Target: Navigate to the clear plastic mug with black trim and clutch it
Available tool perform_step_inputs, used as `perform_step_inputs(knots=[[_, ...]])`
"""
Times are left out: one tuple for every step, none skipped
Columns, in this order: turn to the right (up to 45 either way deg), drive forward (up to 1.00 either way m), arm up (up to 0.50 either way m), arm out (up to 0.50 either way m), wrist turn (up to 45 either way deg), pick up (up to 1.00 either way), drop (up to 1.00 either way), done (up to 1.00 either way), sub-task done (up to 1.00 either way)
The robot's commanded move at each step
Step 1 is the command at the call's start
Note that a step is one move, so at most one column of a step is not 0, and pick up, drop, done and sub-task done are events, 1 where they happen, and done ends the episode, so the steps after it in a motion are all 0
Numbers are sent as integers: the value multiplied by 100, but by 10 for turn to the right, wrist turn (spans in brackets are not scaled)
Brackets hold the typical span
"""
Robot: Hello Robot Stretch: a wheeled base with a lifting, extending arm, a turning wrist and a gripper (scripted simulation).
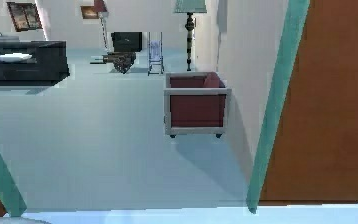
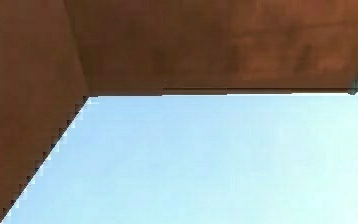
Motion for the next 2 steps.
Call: perform_step_inputs(knots=[[0,80,0,0,0,0,0,0,0],[-240,0,0,0,0,0,0,0,0]])
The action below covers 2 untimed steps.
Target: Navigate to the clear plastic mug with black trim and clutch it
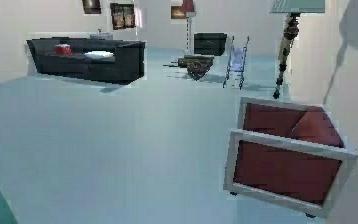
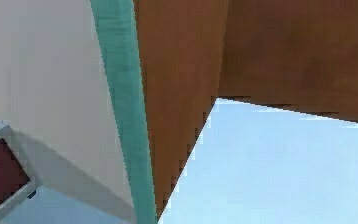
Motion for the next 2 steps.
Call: perform_step_inputs(knots=[[0,100,0,0,0,0,0,0,0],[-150,0,0,0,0,0,0,0,0]])
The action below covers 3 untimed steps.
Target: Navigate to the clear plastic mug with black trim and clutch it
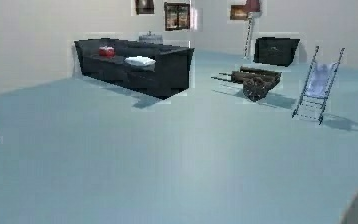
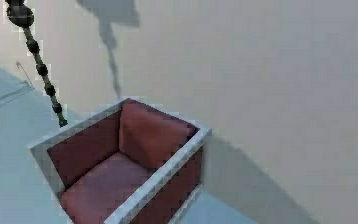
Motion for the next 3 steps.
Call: perform_step_inputs(knots=[[0,15,0,0,0,0,0,0,0],[120,0,0,0,0,0,0,0,0],[0,65,0,0,0,0,0,0,0]])
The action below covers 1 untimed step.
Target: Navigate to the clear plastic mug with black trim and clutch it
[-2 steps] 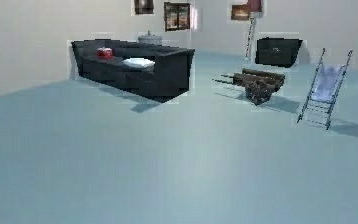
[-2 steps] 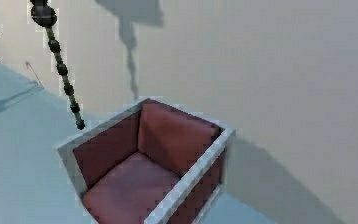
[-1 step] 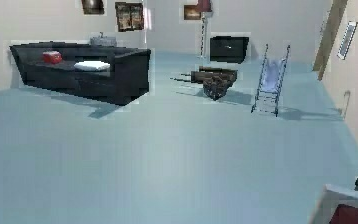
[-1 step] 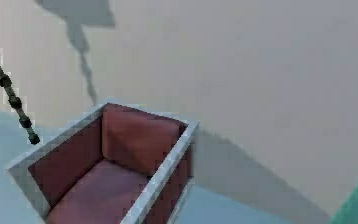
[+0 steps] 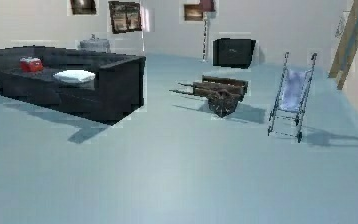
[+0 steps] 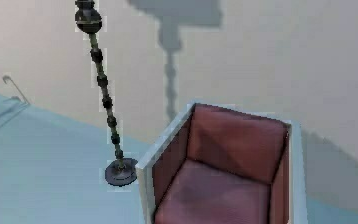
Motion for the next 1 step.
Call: perform_step_inputs(knots=[[270,0,0,0,0,0,0,0,0]])
